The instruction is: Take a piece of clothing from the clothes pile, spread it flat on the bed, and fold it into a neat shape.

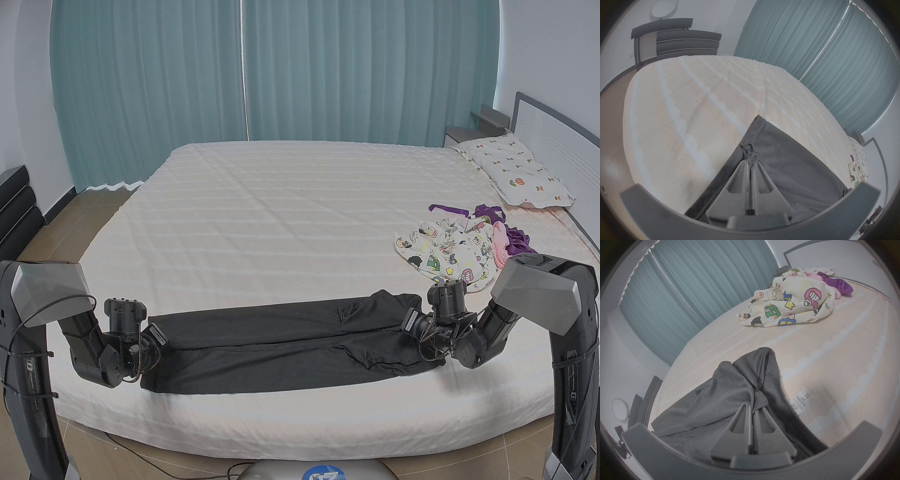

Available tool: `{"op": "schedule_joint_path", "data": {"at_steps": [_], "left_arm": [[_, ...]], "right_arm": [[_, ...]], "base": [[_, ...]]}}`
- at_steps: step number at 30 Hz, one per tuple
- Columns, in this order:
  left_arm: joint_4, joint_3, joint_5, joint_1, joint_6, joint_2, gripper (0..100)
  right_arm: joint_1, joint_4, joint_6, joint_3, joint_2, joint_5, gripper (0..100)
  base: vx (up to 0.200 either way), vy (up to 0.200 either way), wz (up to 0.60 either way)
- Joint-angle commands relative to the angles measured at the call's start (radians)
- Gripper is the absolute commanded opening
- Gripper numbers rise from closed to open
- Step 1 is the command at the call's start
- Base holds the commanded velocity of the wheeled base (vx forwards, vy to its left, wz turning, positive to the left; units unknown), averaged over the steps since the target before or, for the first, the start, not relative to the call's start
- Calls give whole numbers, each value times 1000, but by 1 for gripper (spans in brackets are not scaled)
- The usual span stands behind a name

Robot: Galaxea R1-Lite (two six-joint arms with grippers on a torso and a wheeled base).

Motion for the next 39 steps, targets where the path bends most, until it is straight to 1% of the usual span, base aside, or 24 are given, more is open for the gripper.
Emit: {"op": "schedule_joint_path", "data": {"at_steps": [1,2,3,4,10,14,17,18,20,22,24,26,27,28,29,31,33,34,38,39], "left_arm": [[-1,0,-1,0,-1,1,0],[-1,0,-1,0,-1,1,0],[-1,0,1,0,-1,1,0],[1,0,1,0,-1,1,100],[-1,0,1,5,-1,-7,100],[1,0,-1,17,-1,-19,100],[5,0,-15,39,-5,-52,100],[24,-5,-30,56,-12,-75,100],[48,-9,-56,66,-19,-95,100],[74,-13,-107,79,-48,-118,100],[104,-23,-207,95,-139,-157,100],[125,-31,-276,106,-191,-176,100],[140,-32,-320,114,-214,-182,100],[142,-32,-329,115,-219,-183,100],[150,-32,-371,120,-228,-180,100],[151,-31,-391,125,-229,-176,100],[151,-31,-392,126,-236,-174,100],[151,-31,-394,126,-243,-174,100],[151,-31,-395,126,-249,-167,100],[150,-31,-395,126,-249,-164,100]], "right_arm": [[3,0,0,2,1,0,0],[3,4,0,2,-1,0,100],[4,7,0,2,-1,0,100],[4,13,0,2,-2,0,100],[6,29,0,33,-47,0,100],[-24,26,1,48,-99,11,100],[-40,15,18,45,-131,35,100],[-53,15,33,45,-147,63,100],[-54,15,50,39,-148,85,100],[-56,13,66,28,-142,101,100],[-54,15,84,-7,-124,120,100],[-51,13,96,-40,-99,129,100],[-48,13,103,-72,-76,132,100],[-47,13,104,-79,-70,132,100],[-45,13,107,-122,-36,137,100],[-40,7,113,-155,-10,149,100],[-36,-13,118,-164,-5,167,100],[-34,-33,118,-153,-2,204,100],[-34,-59,115,-147,14,258,100],[-34,-66,110,-150,24,262,100]], "base": [[0,0,0],[0,0,0],[0,0,0],[0,0,0],[0,0,0],[0,0,0],[0,0,0],[0,0,0],[0,0,0],[0,0,0],[0,0,0],[0,0,0],[0,0,0],[0,0,0],[0,0,0],[0,0,0],[0,0,0],[0,0,0],[0,0,0],[0,0,0]]}}
